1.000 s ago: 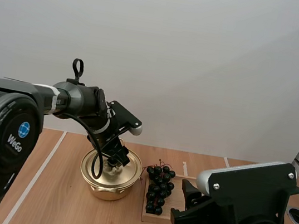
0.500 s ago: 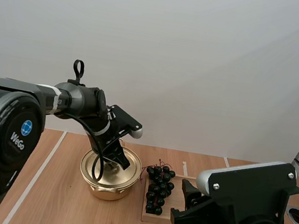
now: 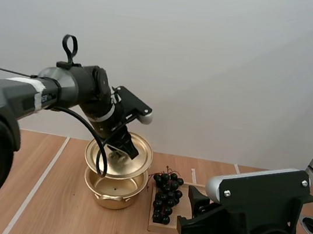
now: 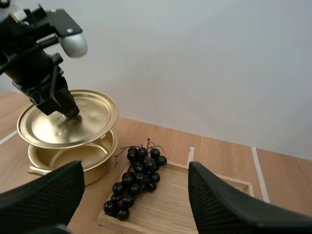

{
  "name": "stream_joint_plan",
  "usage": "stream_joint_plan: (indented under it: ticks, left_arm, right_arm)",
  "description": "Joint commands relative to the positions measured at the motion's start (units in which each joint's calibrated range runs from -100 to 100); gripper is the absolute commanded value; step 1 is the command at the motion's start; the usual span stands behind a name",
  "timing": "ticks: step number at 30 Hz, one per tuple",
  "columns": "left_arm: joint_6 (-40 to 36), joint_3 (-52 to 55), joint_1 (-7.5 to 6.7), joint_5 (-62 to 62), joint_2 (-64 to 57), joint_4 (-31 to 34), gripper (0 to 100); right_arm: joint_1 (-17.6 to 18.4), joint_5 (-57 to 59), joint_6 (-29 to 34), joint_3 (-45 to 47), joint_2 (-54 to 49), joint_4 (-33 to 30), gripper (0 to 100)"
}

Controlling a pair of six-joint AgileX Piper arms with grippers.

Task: Open the lid, put the grape in the pot, and close it

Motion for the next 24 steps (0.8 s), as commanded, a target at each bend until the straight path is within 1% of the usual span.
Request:
stream_joint_plan:
  ticks: [1,6,9,12,14,16,20,24]
  left_arm:
    - [-1.8,-5.3,-0.23,2.4,-6.1,0.0,0]
    - [-4.1,-13.2,-0.23,2.4,-13.3,2.1,0]
    - [-5.7,-19.4,-0.23,2.4,-18.1,3.5,0]
    - [-5.9,-23.5,-0.23,3.2,-21.5,3.5,0]
    - [-5.9,-26.3,-0.23,4.2,-24.2,3.5,0]
    - [-6.0,-27.5,-0.23,4.9,-25.4,3.5,0]
    - [-6.8,-30.6,-0.23,5.7,-29.6,3.5,0]
    - [-6.9,-31.9,-0.23,6.5,-32.5,3.8,0]
  right_arm:
    - [-0.2,-0.5,-0.6,-0.3,1.9,2.0,100]
    - [-0.2,-1.4,-1.6,-0.5,7.7,4.3,100]
    - [-0.2,-3.4,-5.0,-0.5,13.4,8.2,100]
    - [-0.2,-5.5,-6.1,-0.5,17.5,9.9,100]
    - [-0.2,-6.7,-6.7,-1.8,22.4,10.4,100]
    - [-0.2,-6.9,-6.7,-3.2,25.7,10.8,100]
    - [-0.2,-7.1,-7.0,-7.6,35.2,13.6,100]
    - [0.2,-8.3,-7.0,-10.9,43.6,13.9,100]
